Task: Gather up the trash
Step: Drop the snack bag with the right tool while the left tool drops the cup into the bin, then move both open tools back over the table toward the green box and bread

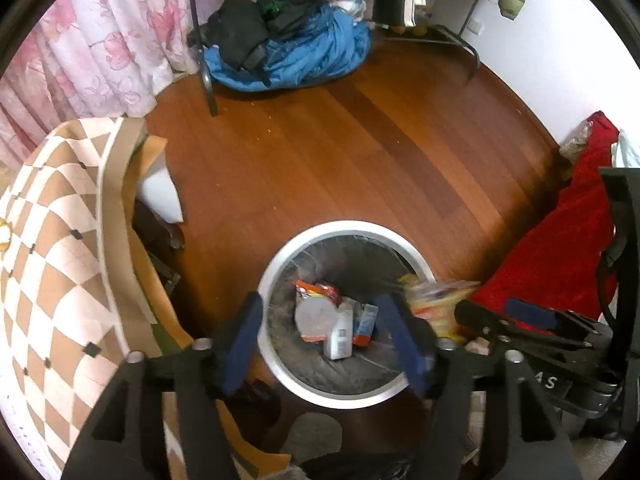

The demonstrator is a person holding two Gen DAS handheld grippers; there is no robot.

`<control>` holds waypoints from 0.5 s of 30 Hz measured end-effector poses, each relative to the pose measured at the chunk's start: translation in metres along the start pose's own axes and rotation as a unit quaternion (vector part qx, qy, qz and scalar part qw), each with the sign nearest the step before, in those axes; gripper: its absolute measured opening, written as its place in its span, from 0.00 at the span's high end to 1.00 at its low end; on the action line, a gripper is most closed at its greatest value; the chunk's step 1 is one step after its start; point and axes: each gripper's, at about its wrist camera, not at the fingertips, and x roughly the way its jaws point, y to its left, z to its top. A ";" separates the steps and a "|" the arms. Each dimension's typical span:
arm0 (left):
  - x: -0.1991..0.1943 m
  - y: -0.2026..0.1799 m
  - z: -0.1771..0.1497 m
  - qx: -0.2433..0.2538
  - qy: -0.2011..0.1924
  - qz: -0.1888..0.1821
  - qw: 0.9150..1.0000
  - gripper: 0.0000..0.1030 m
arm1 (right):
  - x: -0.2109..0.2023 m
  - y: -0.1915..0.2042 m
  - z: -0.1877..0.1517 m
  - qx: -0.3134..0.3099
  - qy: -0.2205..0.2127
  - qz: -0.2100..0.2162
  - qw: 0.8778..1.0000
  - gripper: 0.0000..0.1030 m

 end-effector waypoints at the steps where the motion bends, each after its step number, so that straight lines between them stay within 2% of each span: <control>1: 0.000 0.002 0.002 0.000 -0.001 0.001 1.000 0.32 | -0.004 0.001 -0.001 0.002 -0.001 -0.007 1.000 0.21; 3: -0.007 0.004 0.001 -0.001 -0.005 0.004 1.000 0.11 | -0.012 0.002 -0.002 0.004 -0.002 -0.018 1.000 0.03; 4: -0.012 0.005 0.000 -0.001 -0.009 0.008 1.000 0.07 | -0.017 0.003 -0.004 0.003 -0.001 -0.029 1.000 0.01; 11: -0.038 0.014 -0.006 0.005 -0.026 0.023 0.999 0.05 | -0.050 0.017 -0.015 -0.018 0.004 -0.058 0.998 0.01; 15: -0.054 0.023 -0.008 0.001 -0.037 0.027 0.999 0.04 | -0.071 0.028 -0.024 -0.030 -0.001 -0.059 0.998 0.00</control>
